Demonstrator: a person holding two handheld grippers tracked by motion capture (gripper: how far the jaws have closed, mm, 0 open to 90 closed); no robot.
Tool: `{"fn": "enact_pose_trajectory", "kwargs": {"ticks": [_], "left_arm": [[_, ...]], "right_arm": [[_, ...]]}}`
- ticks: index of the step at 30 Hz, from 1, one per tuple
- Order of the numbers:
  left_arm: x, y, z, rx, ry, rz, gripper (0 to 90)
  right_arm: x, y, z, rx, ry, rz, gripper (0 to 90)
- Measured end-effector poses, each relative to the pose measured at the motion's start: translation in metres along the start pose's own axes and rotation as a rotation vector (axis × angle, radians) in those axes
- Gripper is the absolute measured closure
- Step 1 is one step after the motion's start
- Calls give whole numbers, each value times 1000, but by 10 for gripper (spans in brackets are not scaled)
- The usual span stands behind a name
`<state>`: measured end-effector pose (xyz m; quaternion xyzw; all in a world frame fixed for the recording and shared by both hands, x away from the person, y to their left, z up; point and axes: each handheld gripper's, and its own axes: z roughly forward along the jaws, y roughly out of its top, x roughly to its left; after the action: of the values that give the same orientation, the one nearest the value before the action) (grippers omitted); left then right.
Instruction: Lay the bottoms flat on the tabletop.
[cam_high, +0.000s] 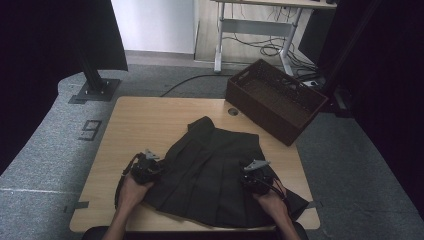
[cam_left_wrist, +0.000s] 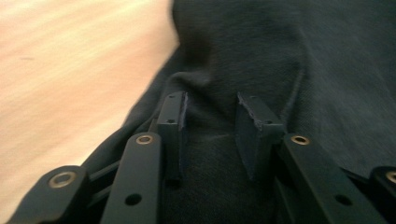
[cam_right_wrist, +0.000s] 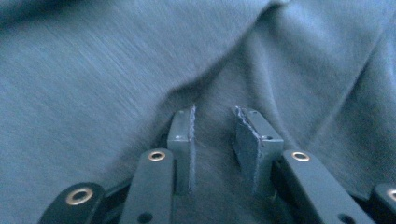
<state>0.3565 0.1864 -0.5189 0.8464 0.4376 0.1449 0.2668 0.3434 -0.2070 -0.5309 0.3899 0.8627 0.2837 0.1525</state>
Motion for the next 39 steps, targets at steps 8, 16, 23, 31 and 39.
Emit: {"fn": "enact_pose_trajectory", "kwargs": {"ticks": [8, 16, 23, 31, 39], "left_arm": [[-17, 20, -26, -68, -51, 57, 532], [10, 59, -3, -83, 80, 33, 498], [17, 71, 53, -6, -65, -54, 507], [-45, 94, 43, -60, -141, 113, 526], [-64, 95, 66, -2, -143, 112, 507]], "right_arm": [[-42, -19, -11, 3, -51, 129, 674], [-54, -27, -14, -19, -65, 189, 649], [-55, -30, -14, -39, -62, 198, 644], [-53, -30, -13, -50, -71, 207, 634], [-53, -32, -13, -65, -75, 211, 634]]}}
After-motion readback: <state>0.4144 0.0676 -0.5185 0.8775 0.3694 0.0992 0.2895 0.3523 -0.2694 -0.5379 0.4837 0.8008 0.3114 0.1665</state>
